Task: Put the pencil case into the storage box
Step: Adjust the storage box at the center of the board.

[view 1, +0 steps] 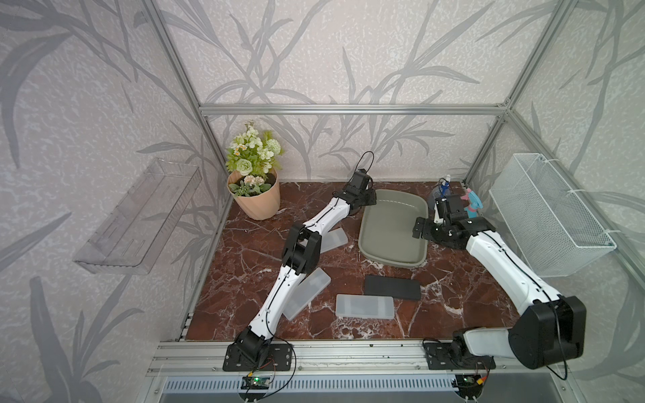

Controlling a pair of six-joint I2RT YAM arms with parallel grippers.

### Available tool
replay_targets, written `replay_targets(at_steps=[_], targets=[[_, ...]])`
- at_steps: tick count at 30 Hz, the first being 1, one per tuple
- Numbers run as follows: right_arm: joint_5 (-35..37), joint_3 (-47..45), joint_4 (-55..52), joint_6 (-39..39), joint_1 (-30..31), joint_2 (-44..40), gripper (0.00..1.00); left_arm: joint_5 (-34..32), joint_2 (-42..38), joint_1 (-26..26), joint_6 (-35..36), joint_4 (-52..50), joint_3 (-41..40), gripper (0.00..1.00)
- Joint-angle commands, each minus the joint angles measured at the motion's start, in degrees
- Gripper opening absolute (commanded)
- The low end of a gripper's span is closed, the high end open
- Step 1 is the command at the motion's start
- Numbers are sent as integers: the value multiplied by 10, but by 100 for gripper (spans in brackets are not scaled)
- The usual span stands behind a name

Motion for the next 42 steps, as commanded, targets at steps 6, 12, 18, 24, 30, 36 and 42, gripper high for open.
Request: replay_targets(at_steps=[6,12,18,24,30,36,42], targets=[[-8,-5,-3,9,2,6,99,20,14,-3,-13,-10,-2,17],[-18,-4,1,10,2,10,99,-16,18,1,-20,-41,6,0],[-22,-6,5,10,2,11,99,-74,5,18,-66,-79,4,0],[-25,-7,8,13,2,10,99,-114,-47,37,-180,-83,-59,0],[-37,11,3,19,2,21,99,-162,-149,51,-313,-97,-189,0],[-50,20,9,26,2,34,99,-205,-271,69,-458,-120,-376,0],[-74,28,19,34,2,60,99,-202,-360,74,-558,-99,-522,0]])
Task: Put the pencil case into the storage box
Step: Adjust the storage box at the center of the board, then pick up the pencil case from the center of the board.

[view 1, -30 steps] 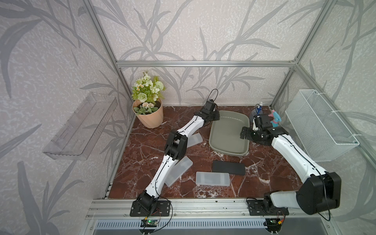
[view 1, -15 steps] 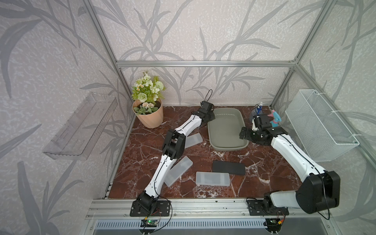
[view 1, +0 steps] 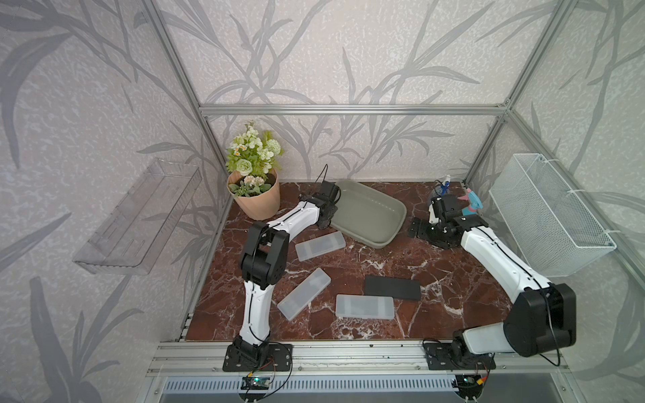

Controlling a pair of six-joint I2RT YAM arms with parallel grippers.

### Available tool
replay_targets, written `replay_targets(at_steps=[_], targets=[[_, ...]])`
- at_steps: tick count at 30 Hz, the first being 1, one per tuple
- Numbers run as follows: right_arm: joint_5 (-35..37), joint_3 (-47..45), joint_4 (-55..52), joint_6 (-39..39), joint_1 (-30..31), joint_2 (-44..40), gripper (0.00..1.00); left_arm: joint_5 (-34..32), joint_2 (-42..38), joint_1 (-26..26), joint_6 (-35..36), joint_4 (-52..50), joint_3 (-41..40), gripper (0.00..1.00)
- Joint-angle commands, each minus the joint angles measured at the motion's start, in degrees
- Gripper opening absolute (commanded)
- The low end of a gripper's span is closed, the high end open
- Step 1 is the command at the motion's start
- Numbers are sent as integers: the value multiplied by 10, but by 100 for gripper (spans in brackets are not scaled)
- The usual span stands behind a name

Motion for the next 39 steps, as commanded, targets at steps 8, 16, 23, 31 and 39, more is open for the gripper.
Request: replay_targets(at_steps=[8,16,23,31,39], targets=[[-38,43,9,7,3,46,99,11,-91,2,-162,-15,-119,0],[-43,45,8,11,5,52,99,44,-146,1,-178,12,-184,0],[-37,41,7,20,9,46,99,8,-158,6,-114,13,-141,18],[-34,43,2,21,15,37,99,-38,-187,6,-7,13,-58,63],[-29,43,-12,14,16,33,99,-68,-280,12,241,-18,-40,76]])
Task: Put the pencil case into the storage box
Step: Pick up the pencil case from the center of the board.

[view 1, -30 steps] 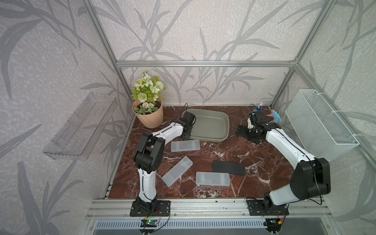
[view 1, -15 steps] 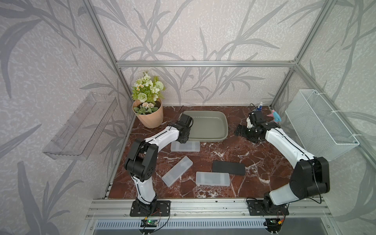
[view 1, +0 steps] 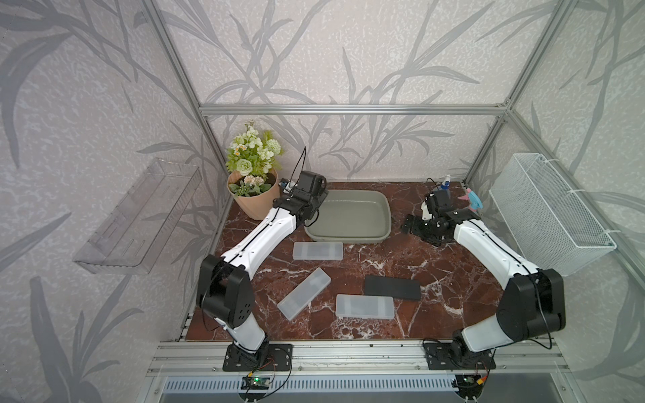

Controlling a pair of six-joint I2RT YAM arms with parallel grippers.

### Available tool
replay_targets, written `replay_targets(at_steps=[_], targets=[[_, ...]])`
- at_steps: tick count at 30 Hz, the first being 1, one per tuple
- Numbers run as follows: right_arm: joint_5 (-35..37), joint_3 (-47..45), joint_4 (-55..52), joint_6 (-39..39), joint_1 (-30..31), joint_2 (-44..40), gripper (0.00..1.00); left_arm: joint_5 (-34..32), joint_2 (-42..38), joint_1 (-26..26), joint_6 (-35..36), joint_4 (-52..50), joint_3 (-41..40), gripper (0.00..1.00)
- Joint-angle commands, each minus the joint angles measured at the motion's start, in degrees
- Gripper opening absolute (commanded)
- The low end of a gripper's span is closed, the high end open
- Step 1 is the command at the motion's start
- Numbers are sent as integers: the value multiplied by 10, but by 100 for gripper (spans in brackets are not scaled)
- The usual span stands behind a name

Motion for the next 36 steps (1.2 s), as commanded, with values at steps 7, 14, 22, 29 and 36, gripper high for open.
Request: replay_targets(at_steps=[7,14,22,29,36], targets=[[16,5,-26,-3,5,-19,99,33,-110,-20,377,-259,-67,74],[3,-5,-24,-16,10,-13,99,89,-156,-59,523,-367,-182,82],[-10,-4,-36,-25,22,-6,99,226,-189,-73,574,-306,-281,89],[-15,-16,-46,-33,24,-11,99,242,-72,-97,605,-269,-278,91],[-14,-25,-53,-37,24,-20,99,181,-36,-101,582,-257,-262,95]])
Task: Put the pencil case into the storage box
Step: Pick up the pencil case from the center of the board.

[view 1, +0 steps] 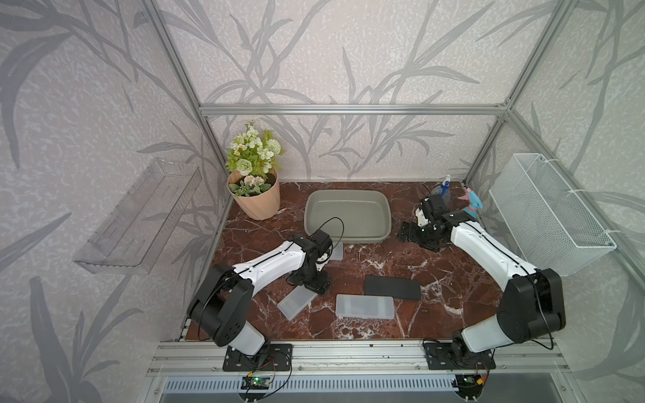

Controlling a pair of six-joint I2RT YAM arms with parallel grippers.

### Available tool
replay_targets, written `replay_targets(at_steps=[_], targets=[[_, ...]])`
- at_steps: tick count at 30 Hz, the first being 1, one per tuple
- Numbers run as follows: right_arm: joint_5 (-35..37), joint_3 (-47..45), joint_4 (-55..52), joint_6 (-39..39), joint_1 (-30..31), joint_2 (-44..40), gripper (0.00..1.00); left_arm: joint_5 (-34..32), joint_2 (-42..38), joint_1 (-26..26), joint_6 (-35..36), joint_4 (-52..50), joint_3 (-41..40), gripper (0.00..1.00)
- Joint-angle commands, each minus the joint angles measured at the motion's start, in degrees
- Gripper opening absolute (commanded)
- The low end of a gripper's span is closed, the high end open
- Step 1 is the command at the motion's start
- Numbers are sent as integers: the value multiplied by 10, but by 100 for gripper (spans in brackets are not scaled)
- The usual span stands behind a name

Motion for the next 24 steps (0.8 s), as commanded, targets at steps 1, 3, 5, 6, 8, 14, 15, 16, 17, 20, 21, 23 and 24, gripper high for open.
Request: replay_targets(at_steps=[1,3,5,6,8,14,15,16,17,20,21,23,24], targets=[[-2,-11,-16,-7,2,-17,99,-46,3,-1,-7,3,25,95],[-1,-14,-15,-5,2,-17,99,-54,6,-1,-11,0,24,96],[-1,-16,-13,-5,2,-15,99,-78,13,-1,-20,-4,21,96],[-1,-15,-12,-5,2,-13,99,-82,16,-1,-22,-5,19,96],[-2,-12,-12,-4,2,-9,99,-87,25,-1,-26,-9,12,97],[-5,-5,-10,-1,2,2,99,-73,46,-1,-21,-6,-5,97],[-5,-4,-10,-1,2,3,99,-72,49,-1,-21,-4,-3,97],[-6,-4,-10,-1,2,4,99,-68,52,0,-20,-1,-4,97],[-5,-2,-10,-1,2,4,99,-66,57,-1,-17,1,-3,97],[-4,3,-10,-1,2,7,99,-60,68,0,-15,2,-5,97],[-4,2,-10,-2,2,8,99,-56,70,-1,-14,3,-6,95],[-4,3,-9,-1,2,9,99,-52,74,-1,-12,3,-7,89],[-4,3,-10,0,2,9,99,-51,77,-1,-12,3,-7,86]])
